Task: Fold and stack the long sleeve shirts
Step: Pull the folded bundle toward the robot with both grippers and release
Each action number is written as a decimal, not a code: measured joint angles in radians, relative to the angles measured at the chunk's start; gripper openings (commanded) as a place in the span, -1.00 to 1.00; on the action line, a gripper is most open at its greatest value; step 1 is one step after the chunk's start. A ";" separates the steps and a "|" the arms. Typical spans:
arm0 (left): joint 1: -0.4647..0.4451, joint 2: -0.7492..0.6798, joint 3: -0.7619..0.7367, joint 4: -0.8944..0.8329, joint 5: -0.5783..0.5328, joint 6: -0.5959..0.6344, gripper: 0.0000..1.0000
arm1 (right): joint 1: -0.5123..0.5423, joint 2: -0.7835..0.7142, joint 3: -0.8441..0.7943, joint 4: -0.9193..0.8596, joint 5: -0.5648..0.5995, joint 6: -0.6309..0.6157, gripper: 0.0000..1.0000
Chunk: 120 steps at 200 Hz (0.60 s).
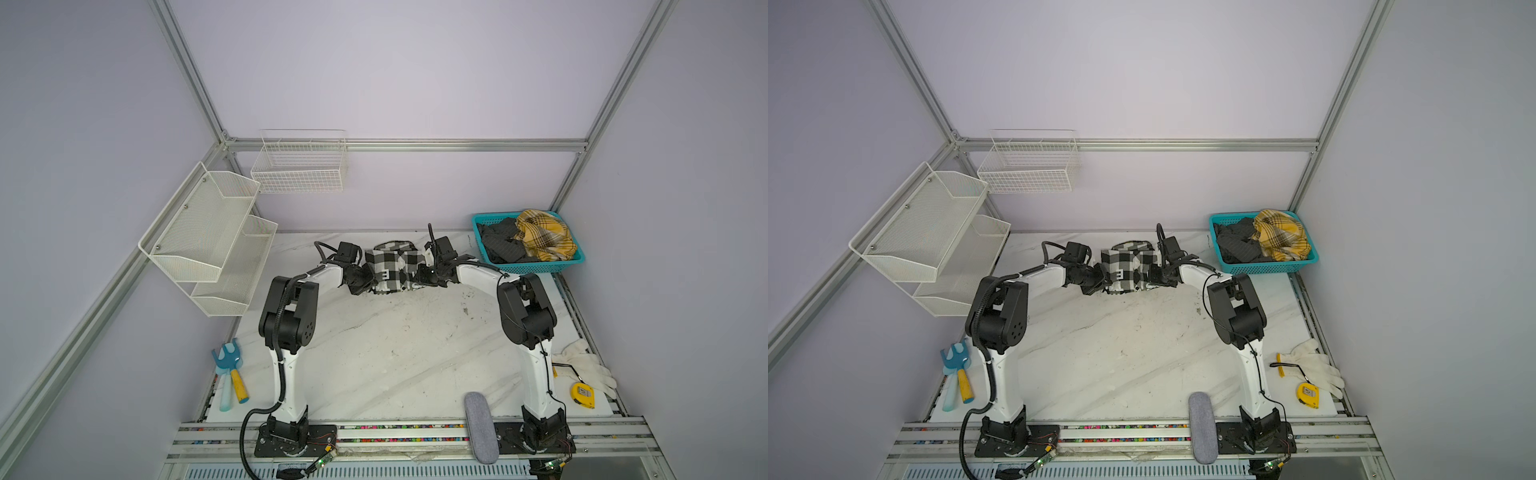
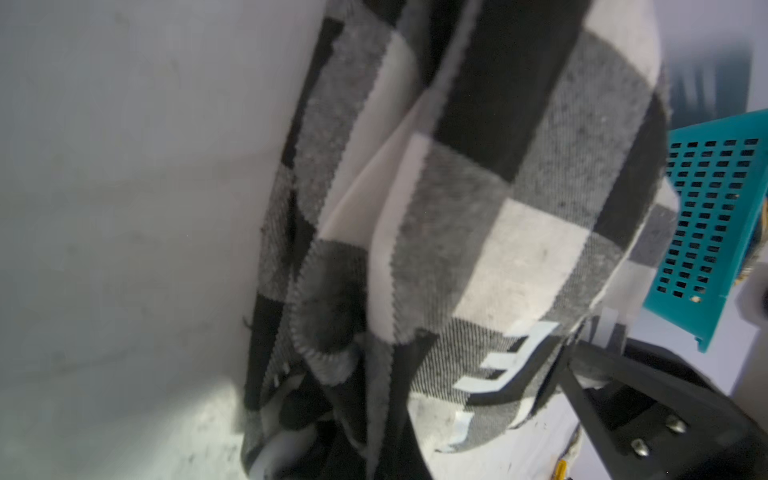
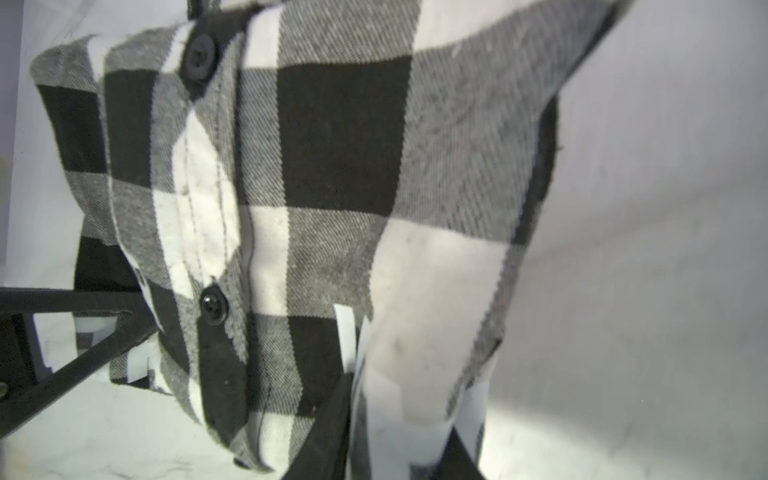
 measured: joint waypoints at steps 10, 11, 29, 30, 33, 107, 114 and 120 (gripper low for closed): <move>-0.002 -0.053 -0.058 -0.013 0.008 0.006 -1.00 | 0.026 -0.069 -0.093 0.012 0.016 0.017 -0.61; -0.002 -0.061 -0.068 -0.016 0.007 0.007 -1.00 | 0.028 -0.075 -0.100 0.012 0.016 0.018 -0.61; -0.009 -0.206 -0.225 -0.047 0.027 0.026 -1.00 | 0.093 -0.259 -0.305 0.024 0.039 0.064 -0.60; -0.009 -0.212 -0.232 -0.050 0.027 0.026 -1.00 | 0.096 -0.267 -0.313 0.024 0.039 0.066 -0.61; -0.010 -0.243 -0.264 -0.059 0.029 0.029 -1.00 | 0.107 -0.299 -0.343 0.024 0.040 0.076 -0.60; -0.008 -0.818 -0.707 -0.277 0.057 0.081 0.20 | 0.191 -0.827 -0.735 -0.004 0.029 0.276 0.43; 0.007 -0.816 -0.700 -0.286 0.052 0.093 0.23 | 0.174 -0.805 -0.727 -0.006 0.023 0.275 0.38; 0.018 -0.806 -0.687 -0.301 0.045 0.100 0.27 | 0.161 -0.783 -0.715 -0.007 0.018 0.271 0.36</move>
